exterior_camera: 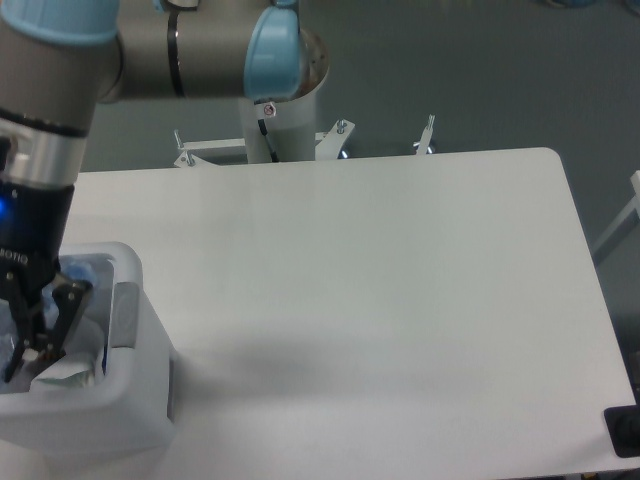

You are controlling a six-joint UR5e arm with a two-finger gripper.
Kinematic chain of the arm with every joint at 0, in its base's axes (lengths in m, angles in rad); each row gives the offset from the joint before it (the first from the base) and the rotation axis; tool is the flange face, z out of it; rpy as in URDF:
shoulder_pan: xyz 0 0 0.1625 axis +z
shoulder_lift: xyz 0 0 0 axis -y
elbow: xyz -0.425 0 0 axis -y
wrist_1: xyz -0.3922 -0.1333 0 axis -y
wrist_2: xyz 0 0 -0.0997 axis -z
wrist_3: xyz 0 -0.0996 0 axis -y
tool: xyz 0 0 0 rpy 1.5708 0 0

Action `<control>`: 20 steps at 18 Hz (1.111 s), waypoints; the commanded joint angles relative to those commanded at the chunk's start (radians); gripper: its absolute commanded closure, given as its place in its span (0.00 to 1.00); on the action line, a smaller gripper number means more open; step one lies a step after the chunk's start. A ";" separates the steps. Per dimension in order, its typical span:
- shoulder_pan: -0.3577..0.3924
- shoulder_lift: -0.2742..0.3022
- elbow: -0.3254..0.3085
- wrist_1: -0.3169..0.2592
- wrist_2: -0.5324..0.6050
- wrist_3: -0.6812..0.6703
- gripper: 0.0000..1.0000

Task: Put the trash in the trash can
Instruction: 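Carry the bottle over the white bin and lower it in, then open the gripper to release the bottle and raise it away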

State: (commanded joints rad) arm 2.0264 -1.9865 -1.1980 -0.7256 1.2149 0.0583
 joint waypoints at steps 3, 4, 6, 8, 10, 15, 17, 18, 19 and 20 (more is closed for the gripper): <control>-0.003 -0.005 -0.012 -0.002 0.005 0.000 0.04; -0.003 -0.003 -0.020 -0.002 0.006 -0.003 0.00; 0.005 0.001 -0.031 -0.002 0.009 -0.012 0.00; 0.040 0.003 -0.029 -0.002 0.014 -0.008 0.00; 0.087 0.008 -0.015 -0.002 0.040 -0.005 0.00; 0.265 0.057 0.052 -0.002 0.048 0.003 0.00; 0.308 0.055 0.064 -0.005 0.055 0.078 0.00; 0.340 0.057 0.064 -0.008 0.061 0.130 0.00; 0.371 0.057 0.064 -0.012 0.063 0.188 0.00; 0.388 0.058 0.063 -0.015 0.064 0.225 0.00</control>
State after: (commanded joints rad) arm 2.4143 -1.9282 -1.1351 -0.7409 1.2793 0.2834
